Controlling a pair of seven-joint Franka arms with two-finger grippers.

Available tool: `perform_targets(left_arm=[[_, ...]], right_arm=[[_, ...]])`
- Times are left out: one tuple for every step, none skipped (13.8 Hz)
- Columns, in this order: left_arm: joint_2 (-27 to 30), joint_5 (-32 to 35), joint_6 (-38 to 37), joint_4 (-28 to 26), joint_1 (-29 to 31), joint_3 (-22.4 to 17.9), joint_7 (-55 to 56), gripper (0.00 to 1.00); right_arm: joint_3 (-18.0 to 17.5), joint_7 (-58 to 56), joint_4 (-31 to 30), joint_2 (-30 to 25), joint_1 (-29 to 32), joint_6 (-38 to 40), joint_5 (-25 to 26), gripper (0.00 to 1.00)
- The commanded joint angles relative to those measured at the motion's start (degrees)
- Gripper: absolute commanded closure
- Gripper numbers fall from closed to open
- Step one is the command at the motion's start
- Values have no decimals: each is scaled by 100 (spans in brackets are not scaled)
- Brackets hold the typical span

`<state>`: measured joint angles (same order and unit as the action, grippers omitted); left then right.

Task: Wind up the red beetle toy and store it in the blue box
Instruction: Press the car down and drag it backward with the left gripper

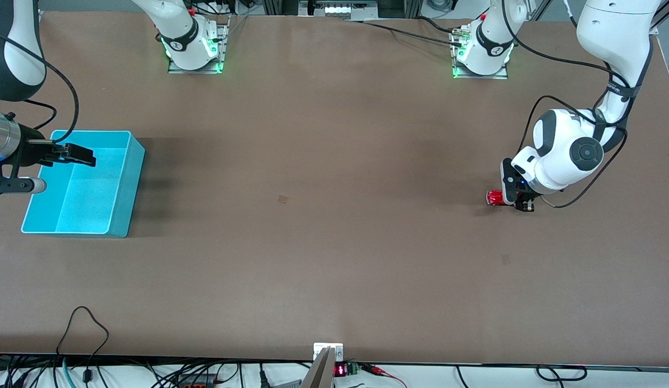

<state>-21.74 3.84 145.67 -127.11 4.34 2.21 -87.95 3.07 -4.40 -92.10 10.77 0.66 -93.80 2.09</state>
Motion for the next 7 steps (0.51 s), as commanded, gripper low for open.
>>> perform_targets(left_arm=[[-50, -120, -56, -42, 67, 52, -162, 72], [-59, -120, -47, -42, 67, 52, -161, 72], [-59, -120, -56, -42, 67, 52, -170, 72], [-59, -120, -56, -33, 67, 52, -179, 74], [-59, -120, -56, -33, 67, 52, -179, 74], [-67, -120, -56, -33, 67, 52, -179, 74], [-111, -120, -56, -24, 67, 52, -170, 74]], right_arm=[[-26, -8, 17, -49, 40, 81, -33, 0], [-26, 0, 17, -49, 40, 81, -33, 0], [-26, -8, 17, -49, 40, 81, -33, 0], [-26, 18, 17, -49, 40, 81, -33, 0], [-26, 27, 17, -49, 31, 81, -33, 0], [-26, 27, 17, -49, 31, 81, -33, 0], [-26, 27, 17, -49, 31, 81, -33, 0]])
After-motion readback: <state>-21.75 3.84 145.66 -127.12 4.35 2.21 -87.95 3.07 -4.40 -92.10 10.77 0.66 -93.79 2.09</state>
